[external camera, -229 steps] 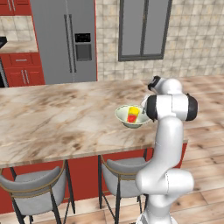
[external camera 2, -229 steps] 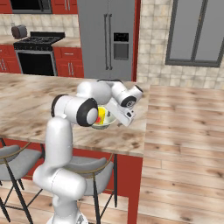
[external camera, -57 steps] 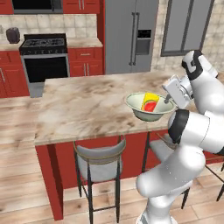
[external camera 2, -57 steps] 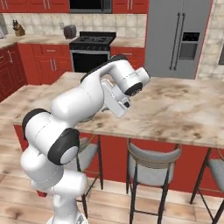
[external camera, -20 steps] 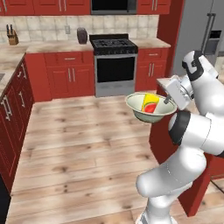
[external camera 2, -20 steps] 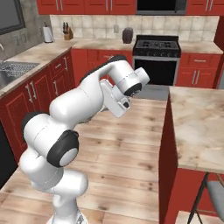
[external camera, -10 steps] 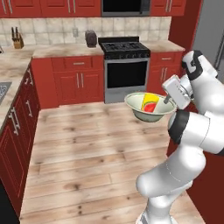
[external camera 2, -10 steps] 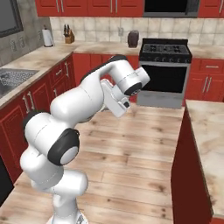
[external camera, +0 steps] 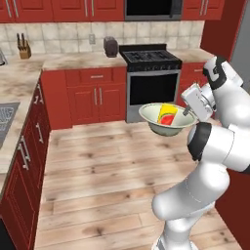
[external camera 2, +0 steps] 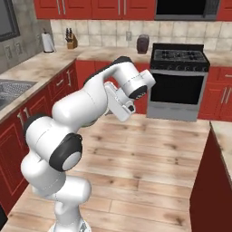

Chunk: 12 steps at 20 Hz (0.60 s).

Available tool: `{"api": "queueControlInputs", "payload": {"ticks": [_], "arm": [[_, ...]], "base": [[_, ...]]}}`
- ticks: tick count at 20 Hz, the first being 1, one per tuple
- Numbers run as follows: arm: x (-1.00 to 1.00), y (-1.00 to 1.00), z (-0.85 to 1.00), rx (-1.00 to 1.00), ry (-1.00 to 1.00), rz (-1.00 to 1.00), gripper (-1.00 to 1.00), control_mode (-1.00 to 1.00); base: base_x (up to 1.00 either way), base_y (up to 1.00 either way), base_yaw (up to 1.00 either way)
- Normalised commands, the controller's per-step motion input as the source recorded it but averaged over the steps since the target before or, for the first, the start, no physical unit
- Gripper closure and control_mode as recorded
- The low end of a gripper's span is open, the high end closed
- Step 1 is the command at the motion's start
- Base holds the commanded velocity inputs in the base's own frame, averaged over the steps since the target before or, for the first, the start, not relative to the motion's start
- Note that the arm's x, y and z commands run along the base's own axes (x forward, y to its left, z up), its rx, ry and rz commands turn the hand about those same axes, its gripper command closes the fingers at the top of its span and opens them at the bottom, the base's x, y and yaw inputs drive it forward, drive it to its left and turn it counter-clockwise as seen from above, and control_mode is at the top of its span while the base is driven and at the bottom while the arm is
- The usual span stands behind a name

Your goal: Place the cup inside the bowl on the dining table and move the bowl to any counter.

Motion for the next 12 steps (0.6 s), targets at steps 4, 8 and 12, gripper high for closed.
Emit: {"api": "queueControlInputs", "payload": {"ticks": [4,8,12], "arm": [[0.00,0.00,0.00,0.00,0.00,0.00,1.00,1.00],[0.00,0.00,0.00,0.00,0.00,0.00,1.00,1.00],[0.00,0.00,0.00,0.00,0.00,0.00,1.00,1.00]], "base": [[0.86,0.29,-0.01],[0.95,0.17,-0.01],[0.88,0.22,-0.01]]}}
